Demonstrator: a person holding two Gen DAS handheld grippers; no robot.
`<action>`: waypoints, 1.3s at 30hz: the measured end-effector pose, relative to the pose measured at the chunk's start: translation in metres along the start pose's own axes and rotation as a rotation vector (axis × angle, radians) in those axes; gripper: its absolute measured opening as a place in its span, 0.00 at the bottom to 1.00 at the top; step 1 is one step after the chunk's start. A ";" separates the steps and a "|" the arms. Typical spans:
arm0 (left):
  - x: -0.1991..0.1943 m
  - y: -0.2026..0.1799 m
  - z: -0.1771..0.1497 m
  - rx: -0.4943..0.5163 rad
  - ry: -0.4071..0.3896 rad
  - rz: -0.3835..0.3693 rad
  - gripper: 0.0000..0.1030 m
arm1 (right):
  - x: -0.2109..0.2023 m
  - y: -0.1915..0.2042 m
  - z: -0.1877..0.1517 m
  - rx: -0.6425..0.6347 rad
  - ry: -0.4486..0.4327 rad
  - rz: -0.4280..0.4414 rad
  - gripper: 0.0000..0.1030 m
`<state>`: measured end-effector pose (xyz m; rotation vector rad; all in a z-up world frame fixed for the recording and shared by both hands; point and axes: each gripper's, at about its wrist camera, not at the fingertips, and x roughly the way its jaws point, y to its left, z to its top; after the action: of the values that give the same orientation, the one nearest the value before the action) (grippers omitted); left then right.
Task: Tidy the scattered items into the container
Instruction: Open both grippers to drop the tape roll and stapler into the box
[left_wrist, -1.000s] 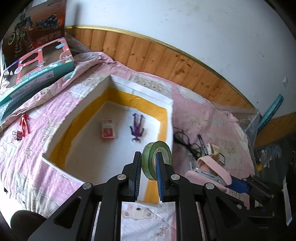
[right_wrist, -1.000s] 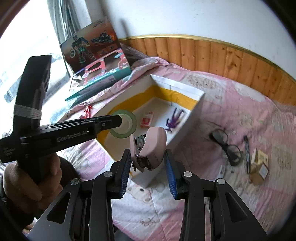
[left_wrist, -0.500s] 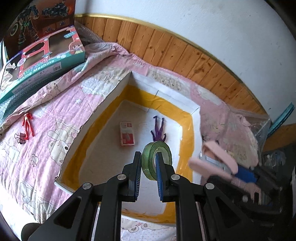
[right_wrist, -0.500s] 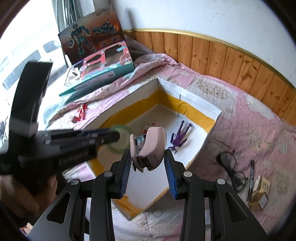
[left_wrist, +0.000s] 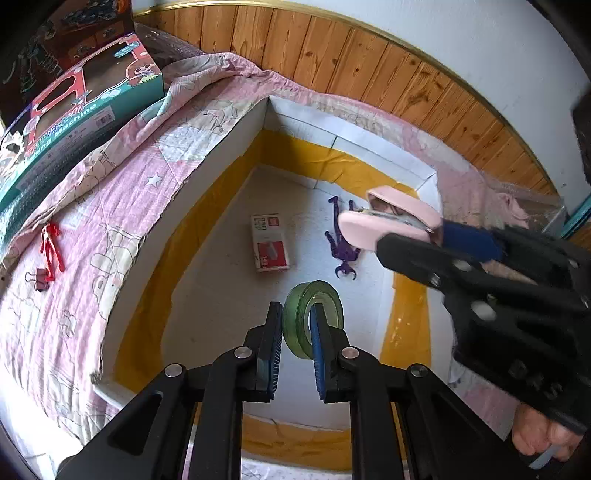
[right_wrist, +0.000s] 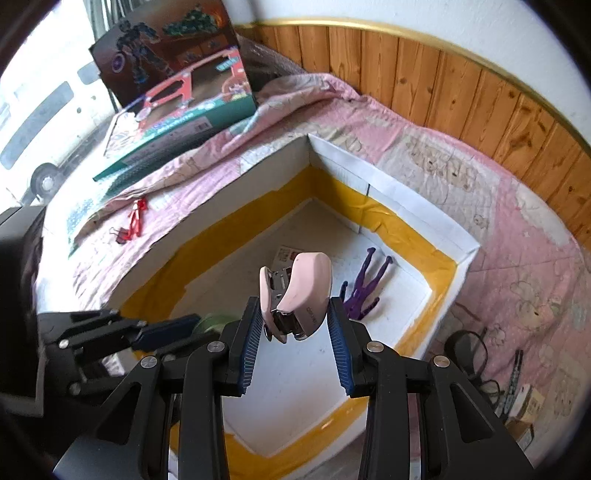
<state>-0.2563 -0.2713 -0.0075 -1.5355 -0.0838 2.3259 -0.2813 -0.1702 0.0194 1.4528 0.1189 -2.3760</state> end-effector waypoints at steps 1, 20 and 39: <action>0.003 0.001 0.002 -0.004 0.014 0.001 0.16 | 0.004 -0.002 0.003 0.004 0.011 0.002 0.36; 0.056 0.004 0.010 -0.010 0.197 0.088 0.55 | 0.081 -0.032 0.042 0.100 0.172 0.028 0.40; 0.015 -0.019 -0.018 0.061 0.135 0.133 0.59 | 0.031 -0.017 0.009 0.062 0.151 0.059 0.40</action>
<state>-0.2400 -0.2510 -0.0235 -1.7096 0.1253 2.2927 -0.3072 -0.1647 -0.0050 1.6408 0.0393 -2.2410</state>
